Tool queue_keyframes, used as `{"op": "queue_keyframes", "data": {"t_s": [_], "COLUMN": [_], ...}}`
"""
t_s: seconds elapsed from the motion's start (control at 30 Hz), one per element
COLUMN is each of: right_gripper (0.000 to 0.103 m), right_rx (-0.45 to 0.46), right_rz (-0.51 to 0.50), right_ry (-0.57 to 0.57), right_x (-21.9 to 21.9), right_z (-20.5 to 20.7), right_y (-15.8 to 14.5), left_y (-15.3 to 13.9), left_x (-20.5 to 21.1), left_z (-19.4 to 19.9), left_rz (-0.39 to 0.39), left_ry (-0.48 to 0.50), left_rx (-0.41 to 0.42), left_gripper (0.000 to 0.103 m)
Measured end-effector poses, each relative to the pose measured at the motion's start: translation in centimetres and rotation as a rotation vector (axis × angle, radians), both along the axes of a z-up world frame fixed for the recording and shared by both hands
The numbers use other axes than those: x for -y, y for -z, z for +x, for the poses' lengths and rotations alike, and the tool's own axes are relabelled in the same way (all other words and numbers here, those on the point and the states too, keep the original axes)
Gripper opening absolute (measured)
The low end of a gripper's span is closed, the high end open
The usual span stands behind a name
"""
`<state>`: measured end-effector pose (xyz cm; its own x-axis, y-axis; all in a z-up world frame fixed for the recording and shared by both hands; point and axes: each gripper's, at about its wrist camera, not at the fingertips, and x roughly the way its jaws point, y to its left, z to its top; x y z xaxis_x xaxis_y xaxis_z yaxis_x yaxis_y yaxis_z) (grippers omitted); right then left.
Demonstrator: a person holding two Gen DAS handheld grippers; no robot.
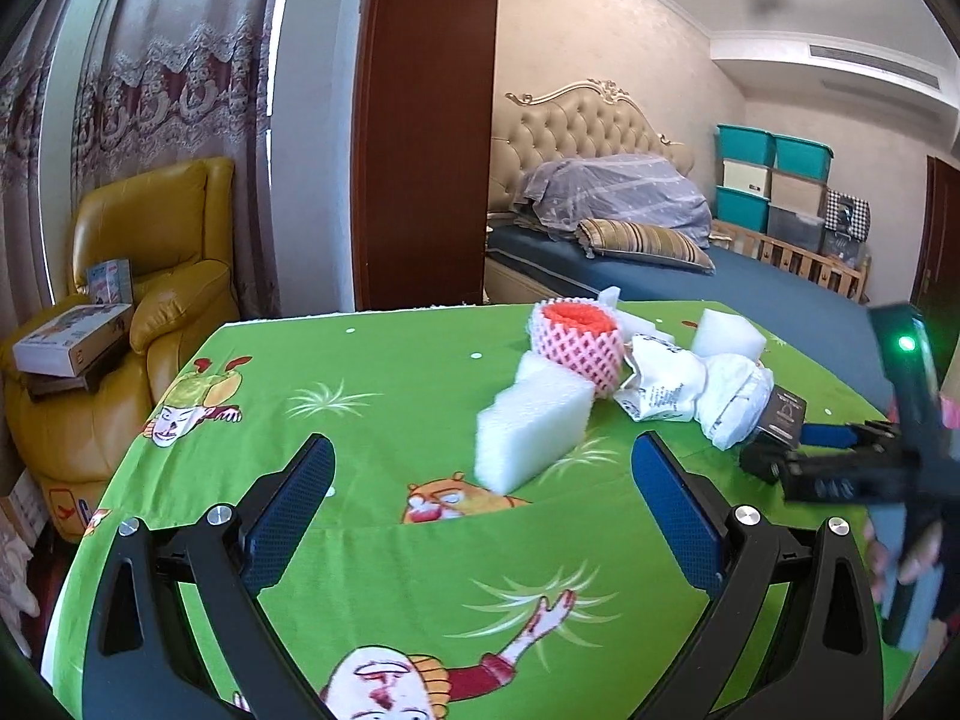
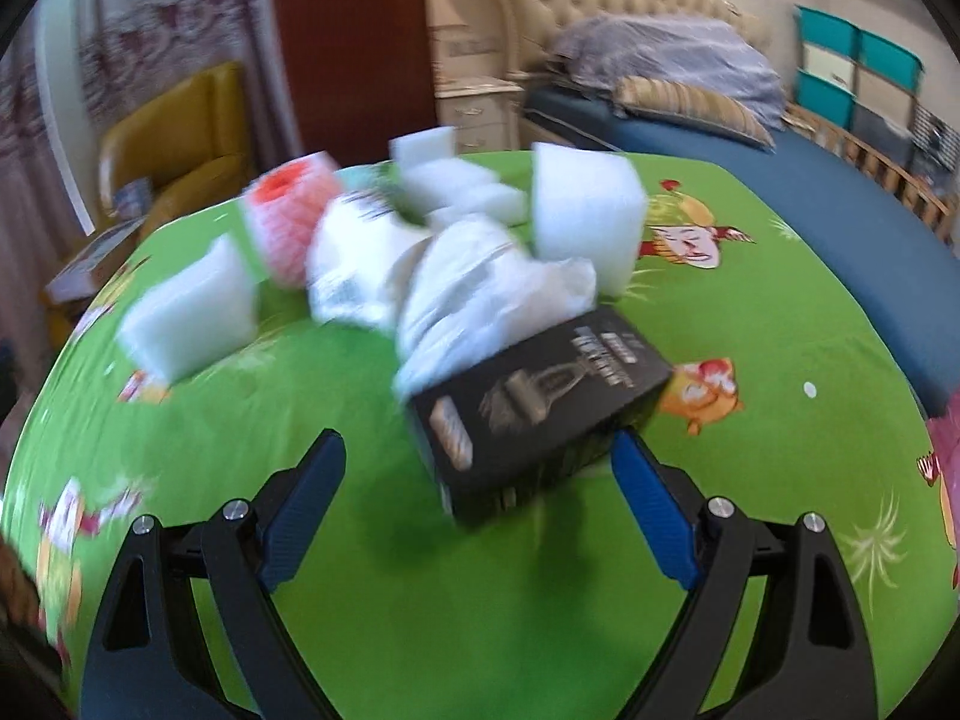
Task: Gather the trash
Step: 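Return both tools to the table and grasp the black DORMI box with the right tool, then grasp a white foam block with the left tool while the right tool holds the box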
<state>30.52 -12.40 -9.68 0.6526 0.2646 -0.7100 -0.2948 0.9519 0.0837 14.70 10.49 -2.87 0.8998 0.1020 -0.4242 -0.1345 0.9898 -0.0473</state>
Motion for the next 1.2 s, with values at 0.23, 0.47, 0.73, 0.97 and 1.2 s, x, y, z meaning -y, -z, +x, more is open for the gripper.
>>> {"op": "queue_keyframes", "data": {"t_s": [0.23, 0.47, 0.73, 0.97, 1.2], "right_gripper": [0.074, 0.041, 0.038, 0.038, 0.039], "right_rx": [0.000, 0.050, 0.081, 0.070, 0.089], "right_rz": [-0.068, -0.038, 0.027, 0.072, 0.078], "right_ry": [0.017, 0.013, -0.034, -0.060, -0.055], "right_x": [-1.5, 1.8, 4.8, 5.9, 6.3], "right_z": [2.3, -0.3, -3.8, -5.2, -5.9], "right_y": [0.2, -0.4, -0.7, -0.6, -0.9], "left_y": [0.5, 0.7, 2.6, 2.8, 2.8], "left_x": [-0.6, -0.1, 0.3, 0.8, 3.9], "left_z": [1.3, 3.8, 9.1, 12.2, 12.2], "left_rz": [-0.014, -0.024, -0.068, -0.050, 0.066], "left_ry": [-0.005, 0.006, -0.001, 0.005, 0.120], "left_rx": [-0.029, -0.074, -0.198, -0.238, -0.236], "left_gripper": [0.094, 0.094, 0.094, 0.094, 0.036]}}
